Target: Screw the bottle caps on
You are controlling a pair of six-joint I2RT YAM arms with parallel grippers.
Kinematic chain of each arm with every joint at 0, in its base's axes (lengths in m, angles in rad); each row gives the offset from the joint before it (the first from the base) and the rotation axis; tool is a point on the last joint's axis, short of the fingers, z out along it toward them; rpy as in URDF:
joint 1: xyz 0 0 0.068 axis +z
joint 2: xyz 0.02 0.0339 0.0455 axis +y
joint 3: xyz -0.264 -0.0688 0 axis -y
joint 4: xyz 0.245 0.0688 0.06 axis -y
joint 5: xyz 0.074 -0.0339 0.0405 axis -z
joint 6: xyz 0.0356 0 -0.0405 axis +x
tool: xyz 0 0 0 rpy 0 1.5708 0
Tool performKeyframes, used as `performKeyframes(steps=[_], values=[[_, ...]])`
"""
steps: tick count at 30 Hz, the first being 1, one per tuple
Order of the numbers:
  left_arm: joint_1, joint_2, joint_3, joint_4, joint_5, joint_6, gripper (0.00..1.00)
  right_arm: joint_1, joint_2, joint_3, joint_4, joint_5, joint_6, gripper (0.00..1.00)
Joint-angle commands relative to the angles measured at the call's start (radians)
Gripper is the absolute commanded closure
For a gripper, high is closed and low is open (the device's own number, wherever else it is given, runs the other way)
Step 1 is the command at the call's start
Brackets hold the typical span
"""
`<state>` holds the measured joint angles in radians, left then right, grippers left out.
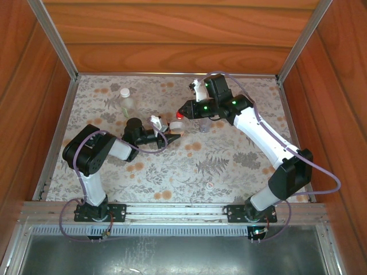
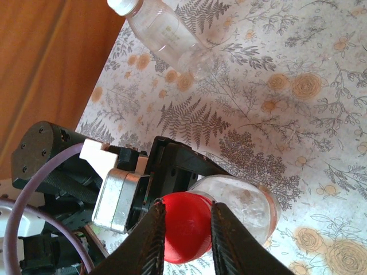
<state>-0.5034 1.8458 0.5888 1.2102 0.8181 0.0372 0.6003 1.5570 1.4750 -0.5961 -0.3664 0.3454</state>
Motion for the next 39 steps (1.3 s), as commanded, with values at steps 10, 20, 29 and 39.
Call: performKeyframes(steps=[10, 20, 29, 39], values=[[0.004, 0.047, -0.024, -0.120, 0.023, -0.004, 0.50, -0.004, -0.001, -0.014, -0.064, -0.005, 0.009, 0.83], [0.005, 0.049, -0.023, -0.120, 0.025, -0.004, 0.50, -0.005, -0.018, -0.016, -0.073, 0.004, 0.026, 0.79], [0.005, 0.051, -0.022, -0.120, 0.027, -0.003, 0.50, -0.006, -0.025, 0.033, -0.073, 0.007, 0.020, 0.68], [0.005, 0.050, -0.021, -0.120, 0.044, -0.003, 0.50, -0.006, -0.046, 0.044, -0.052, 0.032, -0.077, 0.53]])
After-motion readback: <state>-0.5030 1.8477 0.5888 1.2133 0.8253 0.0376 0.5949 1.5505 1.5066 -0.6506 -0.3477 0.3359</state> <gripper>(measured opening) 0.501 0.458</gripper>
